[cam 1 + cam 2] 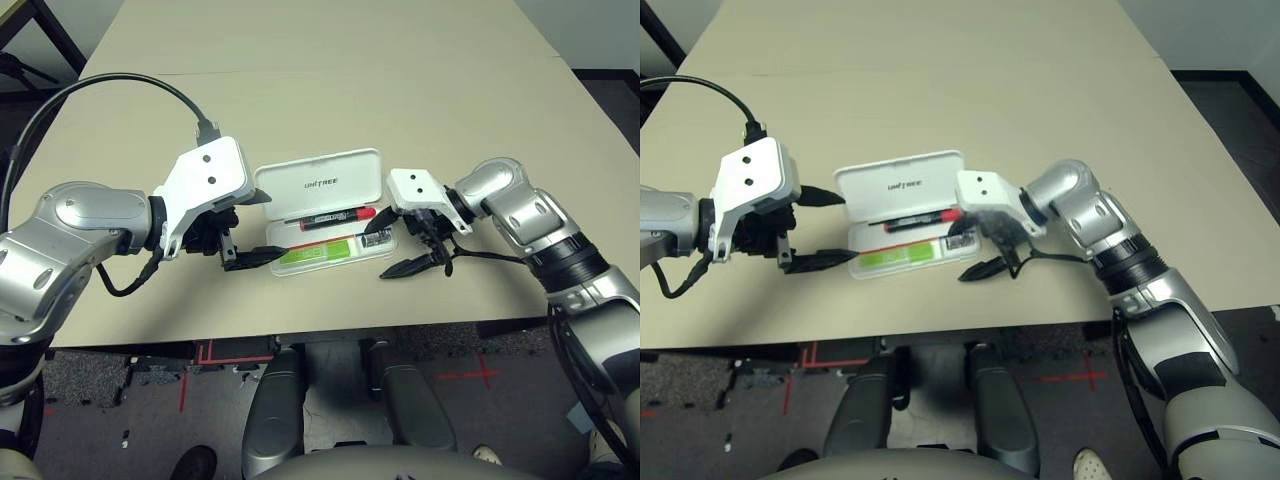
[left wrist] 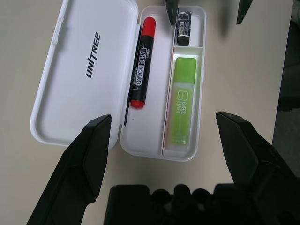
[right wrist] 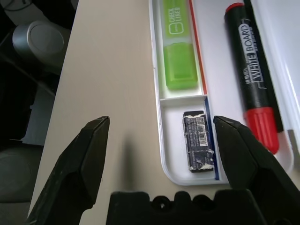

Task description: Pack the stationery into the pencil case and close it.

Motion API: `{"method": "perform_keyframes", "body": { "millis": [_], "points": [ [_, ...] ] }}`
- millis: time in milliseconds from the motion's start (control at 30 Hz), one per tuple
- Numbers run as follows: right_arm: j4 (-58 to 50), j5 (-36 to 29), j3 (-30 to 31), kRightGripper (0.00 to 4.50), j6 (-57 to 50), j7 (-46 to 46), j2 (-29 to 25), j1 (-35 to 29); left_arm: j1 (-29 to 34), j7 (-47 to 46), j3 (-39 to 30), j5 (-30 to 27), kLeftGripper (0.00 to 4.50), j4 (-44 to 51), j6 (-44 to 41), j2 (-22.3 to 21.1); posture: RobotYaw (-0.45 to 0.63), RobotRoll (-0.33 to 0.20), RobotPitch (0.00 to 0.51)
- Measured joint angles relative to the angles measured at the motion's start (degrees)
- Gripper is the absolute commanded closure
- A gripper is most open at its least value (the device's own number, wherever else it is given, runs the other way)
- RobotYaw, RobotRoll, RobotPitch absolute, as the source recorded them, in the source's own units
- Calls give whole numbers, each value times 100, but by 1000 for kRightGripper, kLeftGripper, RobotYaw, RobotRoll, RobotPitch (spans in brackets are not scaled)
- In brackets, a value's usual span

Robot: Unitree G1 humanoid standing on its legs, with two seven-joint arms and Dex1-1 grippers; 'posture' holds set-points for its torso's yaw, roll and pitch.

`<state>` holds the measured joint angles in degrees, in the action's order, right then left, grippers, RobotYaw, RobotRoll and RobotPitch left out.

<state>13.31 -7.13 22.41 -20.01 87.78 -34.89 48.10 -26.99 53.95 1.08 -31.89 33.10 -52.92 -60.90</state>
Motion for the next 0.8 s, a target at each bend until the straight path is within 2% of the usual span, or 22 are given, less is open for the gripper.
{"method": "perform_keyframes", "body": {
  "millis": [300,567,800],
  "points": [
    [-105,-696,-739,39,-905,302,-673,147,30,26,0,22,0,-29,96,-22,146,0,198],
    [-170,-978,-1003,39,-1216,402,-1406,89,56,84,2,118,0,-277,229,-54,127,0,197],
    [-320,-1157,-1237,39,-1438,352,-1751,-183,106,156,1,263,0,-639,387,-61,106,0,196]
  ]
}}
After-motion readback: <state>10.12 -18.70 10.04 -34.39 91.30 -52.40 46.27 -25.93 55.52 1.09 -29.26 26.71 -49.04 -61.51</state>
